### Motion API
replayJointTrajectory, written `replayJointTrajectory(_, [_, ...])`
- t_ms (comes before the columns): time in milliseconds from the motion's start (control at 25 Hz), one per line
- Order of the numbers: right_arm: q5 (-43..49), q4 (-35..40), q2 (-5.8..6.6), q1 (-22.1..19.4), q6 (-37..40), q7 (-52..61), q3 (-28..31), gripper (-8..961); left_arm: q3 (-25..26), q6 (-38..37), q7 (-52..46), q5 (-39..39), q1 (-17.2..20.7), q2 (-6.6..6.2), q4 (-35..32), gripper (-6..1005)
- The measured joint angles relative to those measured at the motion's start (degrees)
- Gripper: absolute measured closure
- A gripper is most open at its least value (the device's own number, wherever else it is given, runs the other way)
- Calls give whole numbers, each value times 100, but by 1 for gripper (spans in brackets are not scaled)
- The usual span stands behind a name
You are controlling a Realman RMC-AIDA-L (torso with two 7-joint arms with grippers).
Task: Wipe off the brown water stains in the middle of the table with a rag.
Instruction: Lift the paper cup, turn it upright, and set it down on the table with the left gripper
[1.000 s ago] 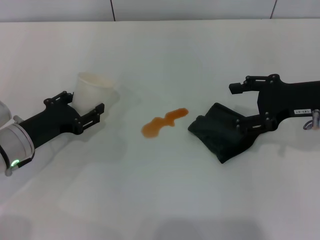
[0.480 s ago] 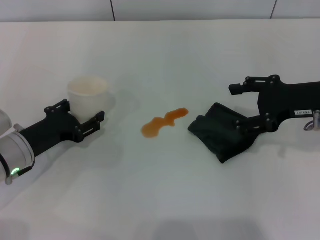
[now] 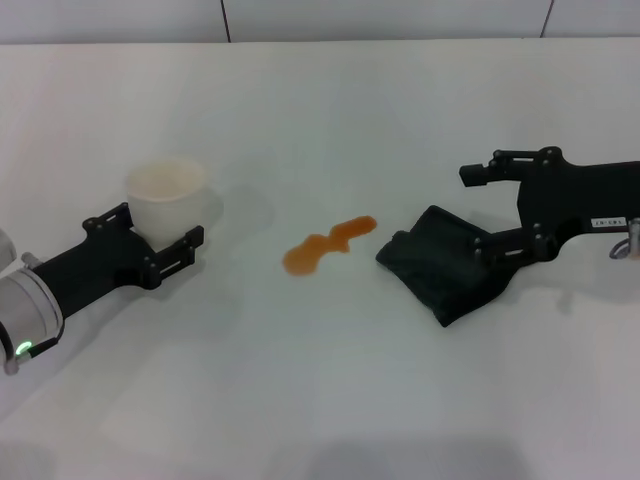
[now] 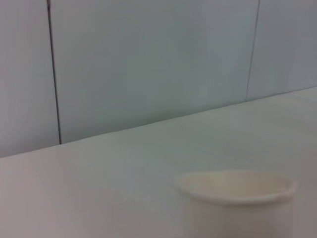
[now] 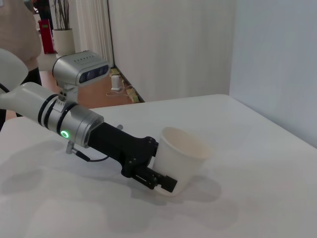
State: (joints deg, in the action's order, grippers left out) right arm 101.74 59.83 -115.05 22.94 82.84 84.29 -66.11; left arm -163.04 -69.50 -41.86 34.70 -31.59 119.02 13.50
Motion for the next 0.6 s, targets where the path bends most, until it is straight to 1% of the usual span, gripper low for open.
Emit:
replayJointTrajectory(400, [0,11,4,0,13,-4,72,113,0,-2,-14,47,40,-1,4,295])
replayJointTrajectory(600, [0,11,7,0,14,-9,73,113,0,-2,-213,-5,19,-10,7,293])
